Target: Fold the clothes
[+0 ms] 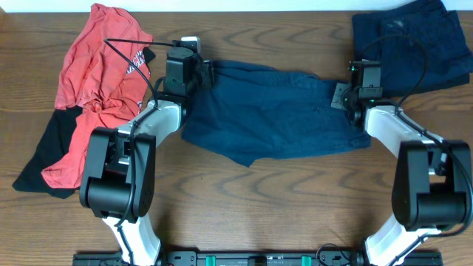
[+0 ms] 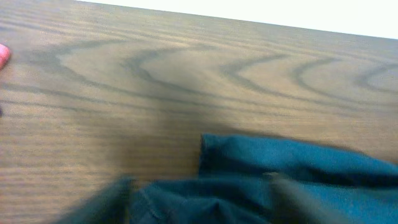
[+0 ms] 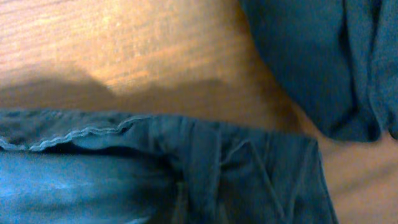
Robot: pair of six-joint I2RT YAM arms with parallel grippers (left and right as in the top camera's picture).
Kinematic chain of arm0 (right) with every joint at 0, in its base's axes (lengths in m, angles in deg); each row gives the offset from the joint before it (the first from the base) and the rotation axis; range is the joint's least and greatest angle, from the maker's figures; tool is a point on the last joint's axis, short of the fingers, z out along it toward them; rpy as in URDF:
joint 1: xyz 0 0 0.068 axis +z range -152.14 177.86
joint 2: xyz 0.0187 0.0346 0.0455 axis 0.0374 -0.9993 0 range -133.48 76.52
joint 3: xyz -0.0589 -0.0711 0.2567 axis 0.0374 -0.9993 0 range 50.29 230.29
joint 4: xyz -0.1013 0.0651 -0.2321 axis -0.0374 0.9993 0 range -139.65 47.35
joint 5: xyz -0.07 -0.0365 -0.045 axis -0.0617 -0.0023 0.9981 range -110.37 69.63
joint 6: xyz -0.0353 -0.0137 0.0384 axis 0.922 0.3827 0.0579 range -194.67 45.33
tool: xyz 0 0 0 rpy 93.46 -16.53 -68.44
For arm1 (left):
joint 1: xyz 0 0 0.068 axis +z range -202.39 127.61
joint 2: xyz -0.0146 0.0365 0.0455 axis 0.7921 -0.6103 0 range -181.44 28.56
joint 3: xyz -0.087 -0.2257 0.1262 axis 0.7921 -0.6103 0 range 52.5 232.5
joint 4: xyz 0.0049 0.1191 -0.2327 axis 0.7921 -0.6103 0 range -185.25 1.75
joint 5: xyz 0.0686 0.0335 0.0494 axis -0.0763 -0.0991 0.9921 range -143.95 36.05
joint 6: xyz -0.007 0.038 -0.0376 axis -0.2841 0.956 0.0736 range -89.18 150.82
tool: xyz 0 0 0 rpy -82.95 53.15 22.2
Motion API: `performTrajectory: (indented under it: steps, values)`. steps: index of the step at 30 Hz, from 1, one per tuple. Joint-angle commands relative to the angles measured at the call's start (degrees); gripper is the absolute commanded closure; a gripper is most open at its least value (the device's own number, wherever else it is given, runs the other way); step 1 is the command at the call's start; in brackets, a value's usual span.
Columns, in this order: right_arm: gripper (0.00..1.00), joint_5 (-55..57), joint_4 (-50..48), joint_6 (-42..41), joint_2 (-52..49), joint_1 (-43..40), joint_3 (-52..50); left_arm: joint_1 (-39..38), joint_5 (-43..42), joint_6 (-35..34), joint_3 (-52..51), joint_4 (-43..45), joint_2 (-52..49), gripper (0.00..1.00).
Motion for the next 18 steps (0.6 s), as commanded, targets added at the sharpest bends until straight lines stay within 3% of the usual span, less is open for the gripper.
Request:
performTrajectory:
  steps: [1, 2, 3, 6, 12, 18]
  values:
    - [0.49, 1.75, -2.95, 0.98, -0.35, -0.31, 0.66, 0.48, 1.57, 2.10, 0.17, 0.98, 0.04, 0.02]
    - [0.29, 0.98, -3.69, 1.66, 0.00, -0.31, 0.68, 0.48, 1.57, 2.91, 0.17, 0.92, 0.24, 0.02]
    - [0.16, -0.70, -4.61, 2.91, 0.74, -0.31, 0.70, 0.48, 1.57, 3.72, 0.17, 0.59, 0.61, 0.02]
    - [0.06, -4.74, -4.72, 4.70, 3.52, -0.26, 0.76, 0.48, 1.57, 5.49, 0.17, -3.04, 2.60, 0.02]
    - [0.11, -13.44, 1.92, 5.14, 9.55, 0.44, 0.76, 0.26, -0.26, 5.79, 0.17, -16.59, 9.53, 0.02]
    - [0.43, -18.71, 9.66, 5.03, 9.53, 5.99, 0.70, -1.99, -7.98, 8.33, 0.13, -27.85, 12.92, 0.02]
